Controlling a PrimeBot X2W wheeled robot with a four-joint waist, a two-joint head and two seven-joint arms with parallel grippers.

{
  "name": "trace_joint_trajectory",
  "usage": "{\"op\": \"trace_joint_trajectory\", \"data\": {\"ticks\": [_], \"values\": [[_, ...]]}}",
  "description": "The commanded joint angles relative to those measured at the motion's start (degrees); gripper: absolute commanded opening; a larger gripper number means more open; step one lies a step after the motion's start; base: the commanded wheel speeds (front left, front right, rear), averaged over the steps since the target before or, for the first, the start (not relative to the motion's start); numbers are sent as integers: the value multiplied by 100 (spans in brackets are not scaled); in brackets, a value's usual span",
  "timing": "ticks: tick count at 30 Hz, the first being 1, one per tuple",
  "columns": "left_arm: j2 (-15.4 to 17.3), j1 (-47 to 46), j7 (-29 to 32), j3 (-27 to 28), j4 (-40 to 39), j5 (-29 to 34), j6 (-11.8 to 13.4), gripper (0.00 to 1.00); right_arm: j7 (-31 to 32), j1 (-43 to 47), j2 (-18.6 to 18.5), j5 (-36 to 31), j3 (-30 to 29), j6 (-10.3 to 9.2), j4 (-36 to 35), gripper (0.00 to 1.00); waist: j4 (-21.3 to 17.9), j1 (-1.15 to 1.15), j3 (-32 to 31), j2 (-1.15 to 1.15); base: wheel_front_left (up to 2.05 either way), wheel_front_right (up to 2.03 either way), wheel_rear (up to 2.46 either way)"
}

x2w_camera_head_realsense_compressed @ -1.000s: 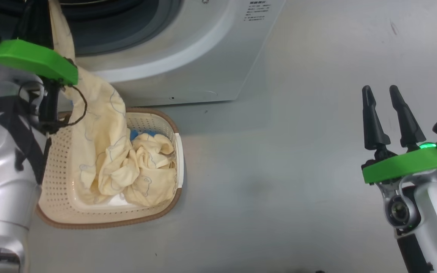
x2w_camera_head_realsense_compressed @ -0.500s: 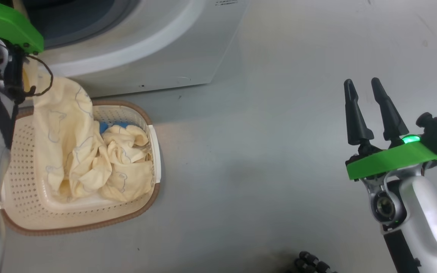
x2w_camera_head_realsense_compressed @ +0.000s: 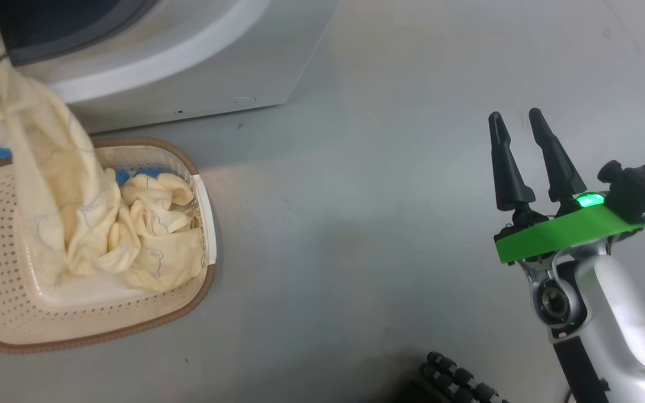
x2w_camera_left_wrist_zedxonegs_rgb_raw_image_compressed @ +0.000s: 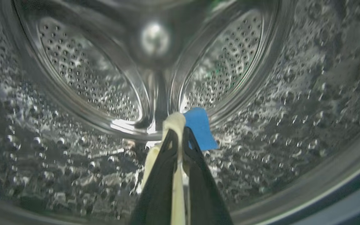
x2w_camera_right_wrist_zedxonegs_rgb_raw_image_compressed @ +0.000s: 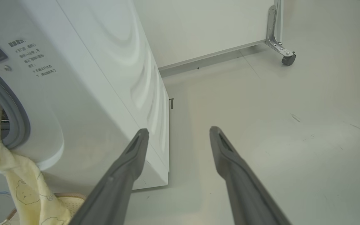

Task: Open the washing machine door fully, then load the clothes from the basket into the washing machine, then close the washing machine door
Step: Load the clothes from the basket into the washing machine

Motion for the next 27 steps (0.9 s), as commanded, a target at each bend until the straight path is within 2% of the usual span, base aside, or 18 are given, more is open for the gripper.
{"op": "trace_joint_trajectory", "data": {"ticks": [1, 4, 7, 20, 21, 22, 23, 27], "values": [[340, -407, -79, 215, -519, 172, 40, 0, -37, -72, 17, -7, 73, 2, -182, 100, -16, 0, 60, 0, 0, 0, 0], [417, -302, -80, 543, -1125, 441, 84, 0, -37, -95, 50, -8, 74, 2, -195, 100, -42, 0, 124, 0, 0, 0, 0], [377, -89, -81, 729, -1162, 606, 71, 0, -37, -107, 83, -11, 81, 2, -192, 100, -50, 0, 144, 0, 0, 0, 0], [175, -53, -71, 600, 308, 732, -12, 0, -37, -130, 168, 5, 154, 2, -131, 100, -72, 0, 124, 0, 0, 0, 0], [150, -89, -8, 565, 446, 703, -15, 13, -37, -126, 168, 7, 152, 2, -128, 100, -66, 0, 117, 0, 0, 0, 0], [130, -128, 47, 492, 549, 703, -17, 46, -37, -123, 167, 10, 149, 2, -126, 100, -62, 0, 110, 0, 0, 0, 0], [110, -157, 63, 419, 613, 696, -18, 99, -37, -119, 165, 12, 145, 2, -123, 100, -55, 0, 100, 0, 0, 0, 0], [41, -194, 140, 232, 760, 503, -20, 100, -37, -118, 159, 28, 147, 2, -115, 100, -35, 0, 57, 0, 0, 0, 0]]}}
